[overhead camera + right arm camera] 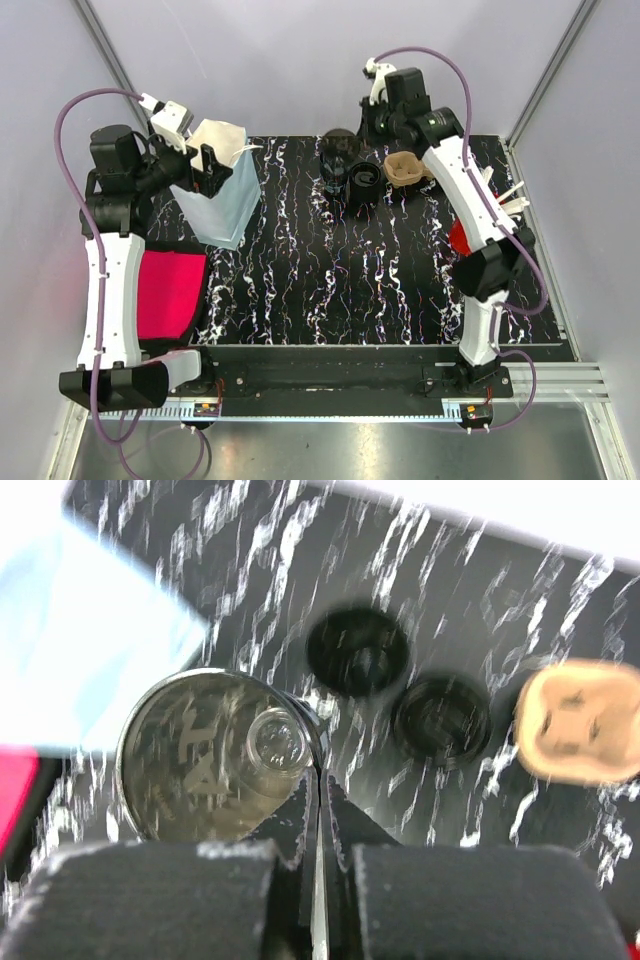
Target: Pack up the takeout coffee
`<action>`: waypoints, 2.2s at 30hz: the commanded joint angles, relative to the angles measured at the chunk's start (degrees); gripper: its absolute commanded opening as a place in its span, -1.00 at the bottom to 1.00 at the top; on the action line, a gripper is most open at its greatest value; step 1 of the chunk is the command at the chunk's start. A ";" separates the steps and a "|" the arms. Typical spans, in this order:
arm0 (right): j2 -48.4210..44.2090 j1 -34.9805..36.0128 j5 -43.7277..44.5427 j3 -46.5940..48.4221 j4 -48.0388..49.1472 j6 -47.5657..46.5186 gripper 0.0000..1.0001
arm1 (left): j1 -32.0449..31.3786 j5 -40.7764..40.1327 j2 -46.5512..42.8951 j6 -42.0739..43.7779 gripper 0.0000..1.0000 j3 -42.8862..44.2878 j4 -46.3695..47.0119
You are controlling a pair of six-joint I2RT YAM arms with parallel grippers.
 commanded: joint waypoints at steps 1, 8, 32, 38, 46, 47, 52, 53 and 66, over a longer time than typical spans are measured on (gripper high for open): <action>-7.87 -0.06 -6.80 -15.27 5.04 -5.20 -1.00 | -1.93 -1.58 0.90 4.19 0.98 4.53 -1.23; -15.70 1.00 -7.69 -38.56 15.67 -5.39 -1.00 | -8.53 -4.92 1.51 6.04 0.98 2.87 -2.73; -16.93 4.86 -6.29 -55.29 25.97 -6.09 -1.00 | -19.96 -7.29 3.01 1.82 0.98 -5.75 1.75; -17.11 4.87 -5.85 -55.73 26.14 -6.00 -1.00 | -20.05 -7.47 2.48 1.74 0.98 -6.28 1.75; -17.11 4.87 -5.49 -56.17 26.58 -5.91 -1.00 | -19.96 -7.64 2.30 1.56 0.98 -6.72 1.84; -17.02 4.87 -5.49 -56.26 26.67 -6.00 -1.00 | -19.96 -7.73 2.30 1.56 0.98 -6.81 2.01; -17.11 4.87 -5.67 -56.52 26.76 -6.18 -0.96 | -19.96 -7.91 2.39 1.56 0.98 -7.25 2.19; -17.11 4.87 -5.84 -56.52 26.67 -6.09 -0.95 | -19.96 -8.08 2.39 1.56 0.98 -7.25 2.28; -18.51 4.87 -4.35 -54.85 25.35 -8.20 -0.60 | -19.17 -7.56 1.60 1.12 0.98 -8.04 2.72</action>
